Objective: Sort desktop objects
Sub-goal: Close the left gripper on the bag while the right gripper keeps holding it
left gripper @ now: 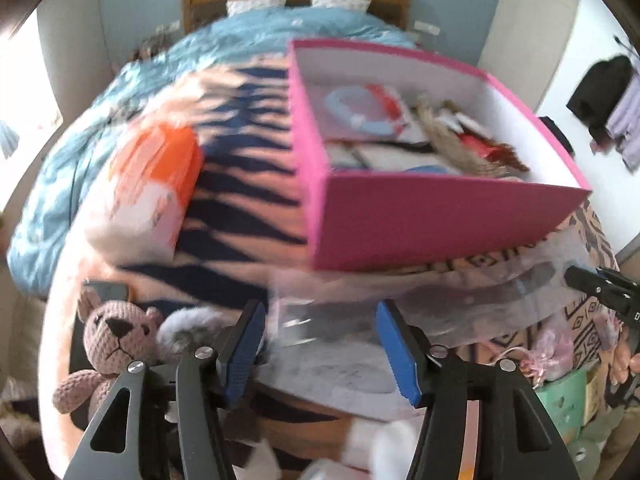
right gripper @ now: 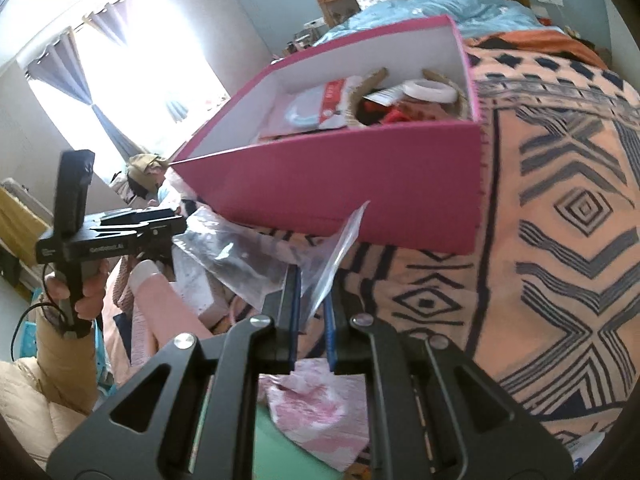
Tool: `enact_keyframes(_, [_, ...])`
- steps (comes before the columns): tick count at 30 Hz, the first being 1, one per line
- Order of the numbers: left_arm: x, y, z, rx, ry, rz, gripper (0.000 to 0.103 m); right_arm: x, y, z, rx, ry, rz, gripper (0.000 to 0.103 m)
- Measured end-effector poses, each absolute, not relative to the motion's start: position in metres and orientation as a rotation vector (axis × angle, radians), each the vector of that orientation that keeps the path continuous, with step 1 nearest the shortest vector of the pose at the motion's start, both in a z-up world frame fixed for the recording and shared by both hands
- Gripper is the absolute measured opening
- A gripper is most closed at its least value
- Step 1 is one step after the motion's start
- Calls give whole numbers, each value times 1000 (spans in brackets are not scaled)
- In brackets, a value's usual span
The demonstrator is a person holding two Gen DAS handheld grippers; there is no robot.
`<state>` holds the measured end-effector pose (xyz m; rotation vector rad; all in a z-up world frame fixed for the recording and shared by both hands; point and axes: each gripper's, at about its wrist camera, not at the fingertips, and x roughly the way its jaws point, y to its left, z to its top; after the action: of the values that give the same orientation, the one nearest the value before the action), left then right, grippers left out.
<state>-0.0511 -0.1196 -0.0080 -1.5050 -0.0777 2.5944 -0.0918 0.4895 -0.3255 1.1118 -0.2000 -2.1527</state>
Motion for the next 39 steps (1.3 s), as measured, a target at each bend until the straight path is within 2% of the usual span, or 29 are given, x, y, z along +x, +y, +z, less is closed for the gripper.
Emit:
enact_keyframes(2, [-54,-128,-17,-1533,-151,2532,61,-95,496,-331,1132,-201,-2176,12])
enact_keyframes(4, [-55,-125,-19,-1525,-133,2518,63,-97,499,-334,1147,-197,-2199,12])
enact_keyframes(6, [-56,-119,-21,-1517,-120,2487,71,-99,501,-337,1156,-210,-2200,12])
enact_keyframes(8, [-59,-109,-24,-1510,-72,2477,76,-100,500,-338,1160,-203,-2203,12])
enact_keyframes(14, [-70,-94,-25,-1511,49,2429,82,-100,500,-342,1177,-206,-2196,12])
enact_keyframes(19, [-81,-94,-34,-1569,25,2358,83,-100,499,-348,1191,-224,-2178,12])
enact_keyframes(24, [-65,-87,-19,-1513,49,2384,80,-100,496,-350,1188,-235,-2155,12])
enact_keyframes(27, [-55,-83,-11,-1484,73,2415,73,-101,496,-347,1172,-245,-2153,12])
enact_keyframes(31, [-52,-88,-2,-1452,6,2440,63,-100,493,-340,1144,-243,-2141,12])
enact_keyframes(34, [-50,-89,-1,-1447,-17,2473,51,-97,488,-332,1119,-228,-2139,12])
enact_keyframes(36, [-50,-87,-3,-1459,-5,2502,35,-96,488,-328,1105,-226,-2141,12])
enact_keyframes(39, [-50,-88,-5,-1467,-16,2517,28,-92,487,-323,1088,-216,-2146,12])
